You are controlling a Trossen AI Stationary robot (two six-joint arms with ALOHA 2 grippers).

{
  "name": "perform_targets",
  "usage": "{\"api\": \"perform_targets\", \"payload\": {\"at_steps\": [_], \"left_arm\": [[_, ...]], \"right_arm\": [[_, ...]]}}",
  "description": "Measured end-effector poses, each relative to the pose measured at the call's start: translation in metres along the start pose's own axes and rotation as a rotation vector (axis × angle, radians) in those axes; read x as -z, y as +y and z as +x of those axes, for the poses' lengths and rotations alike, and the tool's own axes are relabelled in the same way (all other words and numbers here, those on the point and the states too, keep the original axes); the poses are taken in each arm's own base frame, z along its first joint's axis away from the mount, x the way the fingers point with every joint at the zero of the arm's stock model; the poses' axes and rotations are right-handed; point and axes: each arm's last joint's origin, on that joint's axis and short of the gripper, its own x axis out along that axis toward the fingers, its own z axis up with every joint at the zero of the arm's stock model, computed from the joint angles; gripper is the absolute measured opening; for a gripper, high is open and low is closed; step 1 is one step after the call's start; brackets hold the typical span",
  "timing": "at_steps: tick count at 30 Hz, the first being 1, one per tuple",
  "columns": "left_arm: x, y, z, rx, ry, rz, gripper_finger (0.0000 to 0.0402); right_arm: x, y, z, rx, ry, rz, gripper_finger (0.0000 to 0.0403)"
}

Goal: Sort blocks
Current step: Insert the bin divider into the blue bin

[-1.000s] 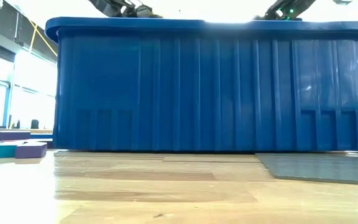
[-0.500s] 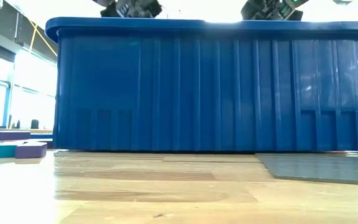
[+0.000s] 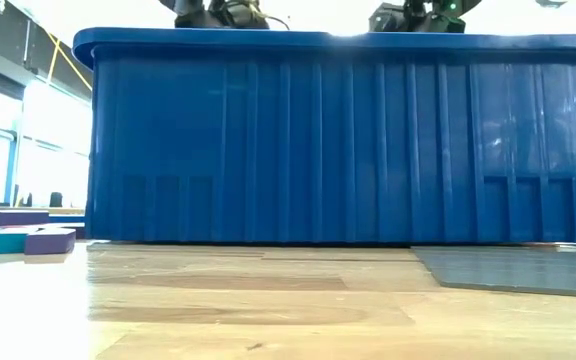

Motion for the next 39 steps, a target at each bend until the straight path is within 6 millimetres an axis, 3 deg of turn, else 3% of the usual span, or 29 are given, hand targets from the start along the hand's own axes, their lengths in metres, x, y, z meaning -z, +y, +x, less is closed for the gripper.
{"api": "perform_targets", "payload": {"at_steps": [13, 21, 26, 31, 39], "left_arm": [[0.005, 0.006, -0.007, -0.045, 0.021, -0.014, 0.0], [-0.007, -0.008, -0.03, -0.061, -0.063, 0.038, 0.0], [-0.016, -0.019, -0.042, -0.074, -0.119, 0.032, 0.0], [-0.028, -0.043, -0.035, -0.033, -0.125, 0.041, 0.0], [-0.05, -0.118, -0.013, 0.007, -0.049, 0.107, 0.0]], "right_arm": [[0.004, -0.012, -0.01, 0.07, -0.026, 0.023, 0.0], [-0.008, 0.012, -0.039, 0.077, -0.161, -0.071, 0.0], [-0.018, 0.035, -0.054, 0.074, -0.236, -0.089, 0.0], [-0.03, 0.073, -0.055, 0.11, -0.221, -0.054, 0.0], [-0.046, 0.162, -0.042, 0.091, -0.192, -0.042, 0.0]]}}
